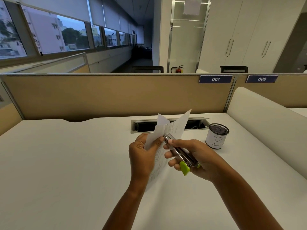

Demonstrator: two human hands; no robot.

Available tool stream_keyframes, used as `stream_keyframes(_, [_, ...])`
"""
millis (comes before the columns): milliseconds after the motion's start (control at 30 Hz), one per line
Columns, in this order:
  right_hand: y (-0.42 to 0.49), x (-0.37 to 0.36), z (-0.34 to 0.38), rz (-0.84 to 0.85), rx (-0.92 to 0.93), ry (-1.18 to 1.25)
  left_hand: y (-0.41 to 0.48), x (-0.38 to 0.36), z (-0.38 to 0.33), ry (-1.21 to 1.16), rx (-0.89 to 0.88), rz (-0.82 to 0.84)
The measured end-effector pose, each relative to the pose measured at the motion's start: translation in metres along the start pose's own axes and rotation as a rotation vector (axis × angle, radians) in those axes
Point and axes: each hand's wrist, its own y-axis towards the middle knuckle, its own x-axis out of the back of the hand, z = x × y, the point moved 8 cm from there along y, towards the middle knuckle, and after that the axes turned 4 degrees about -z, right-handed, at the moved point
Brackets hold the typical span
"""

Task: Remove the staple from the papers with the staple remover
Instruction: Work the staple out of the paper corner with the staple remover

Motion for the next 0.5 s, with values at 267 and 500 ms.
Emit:
stream_keyframes(267, [0.005, -0.002, -0.011, -0.033, -0.004, 0.109, 0.002, 0.005, 0.005, 0.06, -0.024, -0.035])
stream_keyframes(500, [0.01, 0.0, -0.011, -0.048, 0.006, 0.073, 0.002, -0.001, 0.018, -0.004, 0.144, 0.067])
